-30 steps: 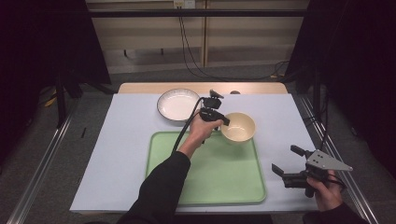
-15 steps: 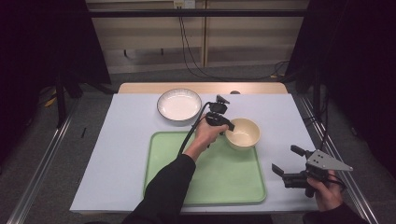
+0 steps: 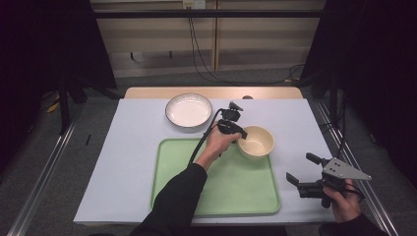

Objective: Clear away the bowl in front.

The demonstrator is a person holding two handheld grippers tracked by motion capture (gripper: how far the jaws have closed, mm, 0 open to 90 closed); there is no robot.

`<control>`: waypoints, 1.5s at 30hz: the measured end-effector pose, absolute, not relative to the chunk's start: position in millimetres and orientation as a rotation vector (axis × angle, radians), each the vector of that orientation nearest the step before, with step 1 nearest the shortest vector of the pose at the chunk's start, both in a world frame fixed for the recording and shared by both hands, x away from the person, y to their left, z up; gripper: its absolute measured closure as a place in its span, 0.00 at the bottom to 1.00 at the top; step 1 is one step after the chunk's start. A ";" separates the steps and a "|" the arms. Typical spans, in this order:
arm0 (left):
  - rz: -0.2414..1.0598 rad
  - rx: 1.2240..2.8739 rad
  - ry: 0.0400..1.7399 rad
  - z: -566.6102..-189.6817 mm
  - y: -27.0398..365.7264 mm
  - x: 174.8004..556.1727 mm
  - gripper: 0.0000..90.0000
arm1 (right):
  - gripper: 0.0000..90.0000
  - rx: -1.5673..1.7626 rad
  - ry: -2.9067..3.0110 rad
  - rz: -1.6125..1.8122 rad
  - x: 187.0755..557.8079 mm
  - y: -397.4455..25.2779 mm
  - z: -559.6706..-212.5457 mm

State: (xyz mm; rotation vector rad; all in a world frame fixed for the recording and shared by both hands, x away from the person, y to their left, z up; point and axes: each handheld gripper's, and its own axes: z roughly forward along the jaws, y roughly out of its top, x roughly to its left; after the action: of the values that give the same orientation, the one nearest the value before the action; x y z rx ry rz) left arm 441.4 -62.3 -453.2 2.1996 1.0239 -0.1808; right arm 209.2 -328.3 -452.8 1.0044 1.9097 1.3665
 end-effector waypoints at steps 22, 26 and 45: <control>-0.139 2.135 0.945 -452.4 -55.0 440.0 0.62 | 0.00 1.004 1.911 1.369 209.0 -328.2 -452.6; -0.099 2.153 0.899 -449.7 -51.7 440.4 0.44 | 0.00 1.004 1.912 1.371 209.0 -328.3 -452.6; 0.084 2.009 0.923 -434.0 -6.7 432.5 0.05 | 0.00 1.003 1.912 1.365 209.3 -328.4 -452.7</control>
State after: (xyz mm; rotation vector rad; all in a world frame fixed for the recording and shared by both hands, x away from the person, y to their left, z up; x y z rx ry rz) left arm 432.5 -6.7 -434.0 2.0088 0.9226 0.0842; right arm 209.3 -328.4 -452.7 1.0035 1.9117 1.3653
